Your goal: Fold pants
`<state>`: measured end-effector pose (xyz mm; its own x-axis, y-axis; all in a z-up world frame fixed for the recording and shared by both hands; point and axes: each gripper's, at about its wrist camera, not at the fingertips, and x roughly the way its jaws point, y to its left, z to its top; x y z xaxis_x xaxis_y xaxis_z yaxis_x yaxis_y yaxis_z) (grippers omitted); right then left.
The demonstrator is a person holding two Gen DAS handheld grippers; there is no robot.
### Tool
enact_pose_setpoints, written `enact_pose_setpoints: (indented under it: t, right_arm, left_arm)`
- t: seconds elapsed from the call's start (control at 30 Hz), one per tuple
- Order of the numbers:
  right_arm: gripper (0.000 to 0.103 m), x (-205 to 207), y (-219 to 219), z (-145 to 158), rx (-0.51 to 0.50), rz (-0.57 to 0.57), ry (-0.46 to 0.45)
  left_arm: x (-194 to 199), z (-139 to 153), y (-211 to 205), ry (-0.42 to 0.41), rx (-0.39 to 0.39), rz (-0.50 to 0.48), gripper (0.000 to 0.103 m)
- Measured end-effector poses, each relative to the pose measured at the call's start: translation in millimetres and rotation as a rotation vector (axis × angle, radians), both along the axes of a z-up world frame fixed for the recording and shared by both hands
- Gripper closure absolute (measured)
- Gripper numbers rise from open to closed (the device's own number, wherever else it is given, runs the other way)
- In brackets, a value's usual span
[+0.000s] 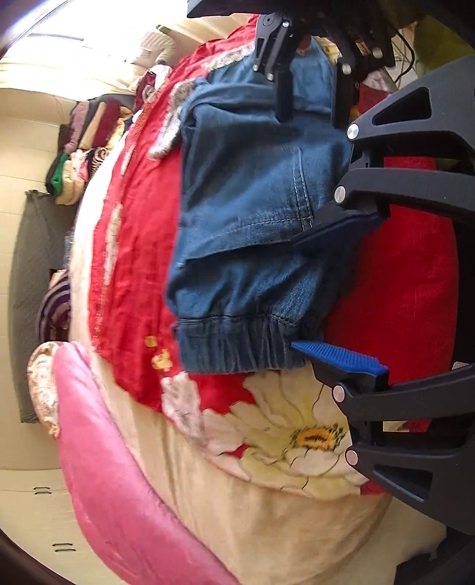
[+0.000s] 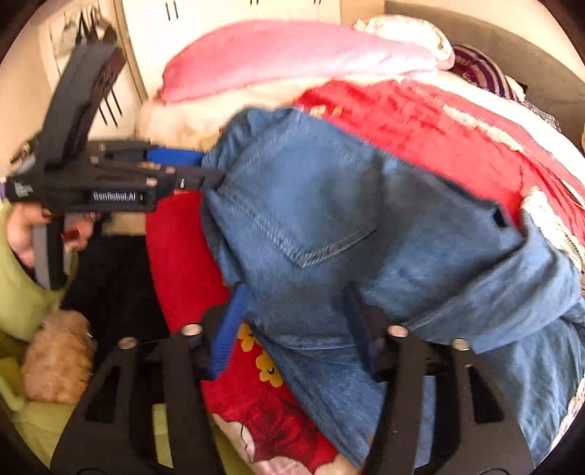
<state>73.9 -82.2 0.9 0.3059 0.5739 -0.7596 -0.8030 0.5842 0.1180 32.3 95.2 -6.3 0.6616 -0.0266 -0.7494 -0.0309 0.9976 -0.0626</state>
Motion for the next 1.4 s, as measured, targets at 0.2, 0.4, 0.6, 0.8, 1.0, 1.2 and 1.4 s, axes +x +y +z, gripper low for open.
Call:
enact_pose_setpoints:
  t: [0.2, 0.4, 0.6, 0.8, 1.0, 1.2, 1.4]
  right_arm:
    - [0.033, 13, -36, 28, 0.056, -0.108, -0.057]
    - [0.019, 30, -78, 48, 0.115, -0.246, -0.088]
    - [0.015, 47, -106, 70, 0.135, -0.342, -0.148]
    - [0.012, 74, -133, 97, 0.143, -0.419, -0.219]
    - [0.011, 103, -147, 111, 0.119, -0.471, -0.242]
    - [0.01, 128, -151, 112, 0.121, -0.492, -0.215]
    - [0.01, 155, -136, 100, 0.078, -0.46, -0.155]
  left_arm:
    - [-13, 31, -8, -0.073, 0.034, -0.007, 0.035]
    - [-24, 56, -21, -0.133, 0.026, -0.043, 0.012]
    - [-23, 66, -45, -0.154, 0.014, -0.103, 0.008]
    - [-6, 66, -65, -0.137, -0.028, -0.156, 0.008]
    - [8, 60, -88, -0.116, -0.034, -0.214, 0.008]
    - [18, 51, -101, -0.094, -0.052, -0.241, 0.008]
    - [29, 36, -122, -0.063, -0.06, -0.3, 0.008]
